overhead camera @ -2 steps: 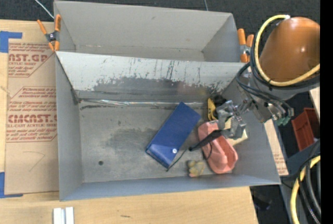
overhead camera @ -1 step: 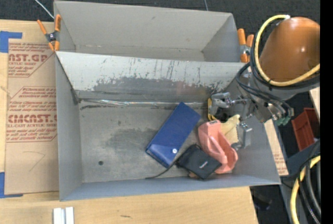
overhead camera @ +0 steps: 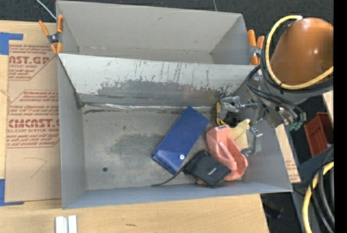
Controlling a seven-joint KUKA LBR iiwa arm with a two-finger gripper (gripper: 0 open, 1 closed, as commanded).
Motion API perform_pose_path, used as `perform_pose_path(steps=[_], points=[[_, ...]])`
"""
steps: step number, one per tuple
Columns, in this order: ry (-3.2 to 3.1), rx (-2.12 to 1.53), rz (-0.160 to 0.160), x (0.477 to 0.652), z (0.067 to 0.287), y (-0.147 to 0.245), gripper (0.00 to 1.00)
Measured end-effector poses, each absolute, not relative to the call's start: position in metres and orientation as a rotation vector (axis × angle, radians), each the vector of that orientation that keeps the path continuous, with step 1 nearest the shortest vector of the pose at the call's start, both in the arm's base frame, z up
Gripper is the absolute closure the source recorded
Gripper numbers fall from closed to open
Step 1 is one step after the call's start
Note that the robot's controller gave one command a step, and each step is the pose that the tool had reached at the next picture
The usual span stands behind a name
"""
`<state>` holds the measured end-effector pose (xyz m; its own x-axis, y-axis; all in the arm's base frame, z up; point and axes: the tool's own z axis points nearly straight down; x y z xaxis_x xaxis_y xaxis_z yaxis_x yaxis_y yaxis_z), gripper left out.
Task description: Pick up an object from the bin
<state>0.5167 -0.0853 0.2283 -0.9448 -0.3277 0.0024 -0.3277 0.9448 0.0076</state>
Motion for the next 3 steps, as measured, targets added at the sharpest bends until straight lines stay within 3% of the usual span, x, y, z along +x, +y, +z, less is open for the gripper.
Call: perform_pose_path(steps=[1, 2, 3], points=[[-3.075, 0.61, -0.016, 0.48, 0.14, -0.057, 0.0], [-3.021, 0.857, -0.012, 0.498, 0.128, -0.053, 0.0], [-2.897, 1.212, -0.019, 0.503, 0.079, -0.037, 1.0]])
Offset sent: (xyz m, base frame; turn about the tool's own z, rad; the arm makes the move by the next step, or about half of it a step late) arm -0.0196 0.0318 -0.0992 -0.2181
